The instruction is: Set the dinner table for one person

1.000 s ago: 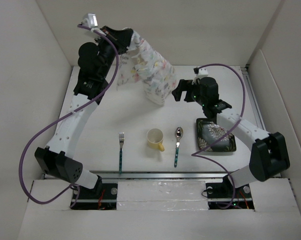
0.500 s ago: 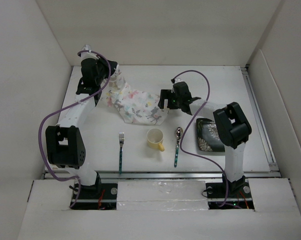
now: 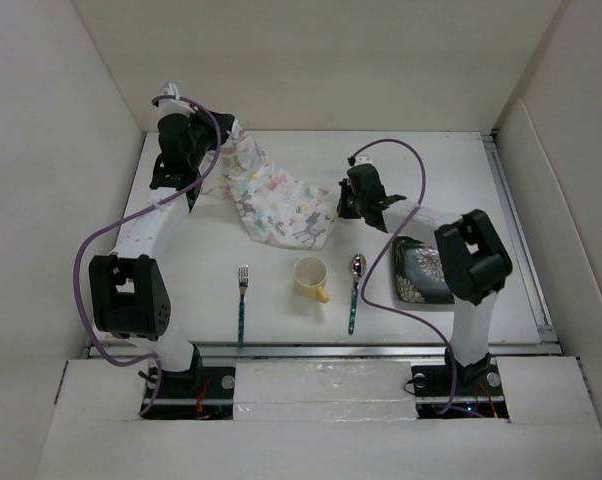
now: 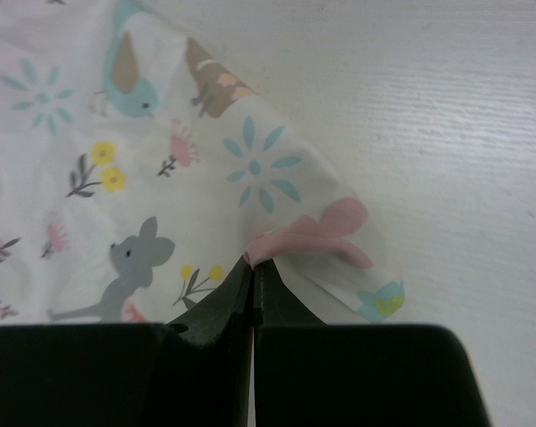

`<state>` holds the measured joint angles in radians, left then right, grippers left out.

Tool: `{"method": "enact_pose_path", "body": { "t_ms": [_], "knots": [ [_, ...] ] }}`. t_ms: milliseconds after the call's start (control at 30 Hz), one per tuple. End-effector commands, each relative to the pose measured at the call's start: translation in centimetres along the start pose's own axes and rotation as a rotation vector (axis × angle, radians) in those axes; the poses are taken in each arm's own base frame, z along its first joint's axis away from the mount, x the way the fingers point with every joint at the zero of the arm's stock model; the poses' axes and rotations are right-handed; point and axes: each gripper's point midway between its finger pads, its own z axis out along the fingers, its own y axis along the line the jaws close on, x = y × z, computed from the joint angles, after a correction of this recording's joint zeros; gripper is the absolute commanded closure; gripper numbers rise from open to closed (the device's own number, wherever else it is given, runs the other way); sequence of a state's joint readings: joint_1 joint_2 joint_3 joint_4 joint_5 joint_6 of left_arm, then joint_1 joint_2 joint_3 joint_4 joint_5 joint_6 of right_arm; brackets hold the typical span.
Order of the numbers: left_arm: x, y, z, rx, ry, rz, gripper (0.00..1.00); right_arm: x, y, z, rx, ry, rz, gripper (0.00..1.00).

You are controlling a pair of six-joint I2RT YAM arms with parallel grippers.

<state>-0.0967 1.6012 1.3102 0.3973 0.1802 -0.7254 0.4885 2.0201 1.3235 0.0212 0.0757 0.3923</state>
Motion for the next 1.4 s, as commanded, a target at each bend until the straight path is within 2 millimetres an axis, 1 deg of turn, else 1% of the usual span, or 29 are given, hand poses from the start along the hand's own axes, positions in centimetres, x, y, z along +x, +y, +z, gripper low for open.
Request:
{"method": "enact_pose_path", "body": {
  "t_ms": [0,33,67,100,167,200,233,300,367,400,433,533,567,600,667,700,767,800,867,900,967,1000,1033,1100,1133,1200,1267,1300,1367],
  "knots": [
    [-7.0,-7.8,-3.4,0.175,-0.186,0.063,1.00,-12.0,3.3,-10.0,-0.043,-0.361,-0.038,1.00],
    [-8.3,-8.0,-4.1,0.154,-0.233,0.099,1.00,-14.7,3.5,-14.1,-0.042,-0.446,-0.064,1.00],
    [-8.3,-7.9,-4.1,0.153,-0.233,0.100,1.00,-14.5,3.2,-14.1,-0.027,-0.440,-0.084,1.00],
    [-9.0,-8.3,-4.8,0.153,-0.257,0.108,1.00,-16.9,3.8,-18.0,-0.050,-0.518,-0.084,1.00],
    [-9.4,-7.4,-5.1,0.120,-0.280,0.117,1.00,-18.6,3.0,-20.8,-0.045,-0.551,-0.109,1.00],
    [-9.7,-7.5,-5.5,0.116,-0.290,0.120,1.00,-20.6,3.3,-23.2,-0.062,-0.611,-0.109,1.00],
    [-9.5,-7.0,-5.6,0.096,-0.292,0.123,1.00,-21.0,1.8,-23.3,-0.035,-0.592,-0.110,1.00],
    [-9.3,-6.7,-5.8,0.090,-0.290,0.123,1.00,-21.6,0.7,-22.9,-0.016,-0.555,-0.122,1.00],
    [-8.3,-5.6,-5.5,0.069,-0.269,0.116,1.00,-22.9,-1.5,-19.5,0.029,-0.520,-0.109,0.99],
    [-8.1,-5.5,-5.3,0.066,-0.265,0.112,1.00,-23.0,-2.3,-19.5,0.036,-0.517,-0.102,0.99],
    [-7.6,-5.0,-5.2,0.057,-0.251,0.108,1.00,-23.6,-3.1,-17.3,0.047,-0.490,-0.095,0.99],
    [-5.5,-3.2,-4.7,0.027,-0.194,0.091,1.00,-24.4,-6.7,-13.4,0.103,-0.424,-0.064,0.97],
    [-4.9,-2.7,-4.6,0.019,-0.180,0.082,1.00,-24.7,-7.4,-10.3,0.101,-0.373,-0.058,0.96],
    [-4.0,-2.0,-4.5,0.010,-0.159,0.072,1.00,-25.2,-9.2,-9.0,0.122,-0.356,-0.038,0.90],
    [-1.0,-0.6,-4.1,-0.015,-0.092,0.053,1.00,-25.5,-10.6,-5.2,0.119,-0.305,-0.008,0.69],
    [0.3,-0.4,-4.0,-0.016,-0.066,0.056,1.00,-25.8,-11.3,-4.7,0.102,-0.295,0.005,0.47],
    [2.9,1.7,-3.6,-0.058,-0.002,0.071,1.00,-26.7,-11.5,-5.5,0.073,-0.300,0.018,0.37],
    [3.5,2.2,-3.5,-0.069,0.015,0.063,1.00,-25.7,-11.4,-5.7,0.064,-0.283,0.019,0.31],
    [4.9,3.3,-3.4,-0.085,0.050,0.050,1.00,-26.9,-10.9,-8.0,0.025,-0.383,0.028,0.30],
    [5.2,4.1,-3.1,-0.102,0.059,0.048,1.00,-24.3,-10.5,-10.1,0.027,-0.374,0.033,0.31],
    [5.5,4.6,-2.9,-0.120,0.075,0.060,1.00,-22.7,-9.3,-11.9,0.030,-0.423,0.021,0.40],
    [5.6,4.8,-2.8,-0.127,0.076,0.059,1.00,-20.9,-9.1,-12.1,0.029,-0.406,0.020,0.68],
    [5.8,5.0,-2.8,-0.130,0.078,0.059,1.00,-17.1,-9.4,-11.9,0.039,-0.347,0.026,0.84],
    [6.0,5.4,-2.8,-0.138,0.083,0.060,1.00,-13.9,-8.0,-10.9,0.001,-0.304,0.014,1.00],
    [6.2,5.7,-2.9,-0.148,0.084,0.060,1.00,-10.8,-8.2,-9.8,0.005,-0.238,0.010,1.00],
    [6.4,6.1,-3.2,-0.159,0.084,0.068,1.00,-8.2,-6.5,-8.9,-0.022,-0.186,-0.023,1.00],
    [6.5,6.6,-3.4,-0.175,0.081,0.073,1.00,-6.4,-6.6,-7.9,0.006,-0.159,-0.029,0.85],
    [6.5,6.6,-3.5,-0.178,0.080,0.072,1.00,-5.9,-6.8,-7.5,0.009,-0.144,-0.029,0.64],
    [6.9,6.2,-3.6,-0.168,0.091,0.071,1.00,-4.9,-6.2,-5.9,-0.012,-0.099,-0.035,0.52]
  ]
}}
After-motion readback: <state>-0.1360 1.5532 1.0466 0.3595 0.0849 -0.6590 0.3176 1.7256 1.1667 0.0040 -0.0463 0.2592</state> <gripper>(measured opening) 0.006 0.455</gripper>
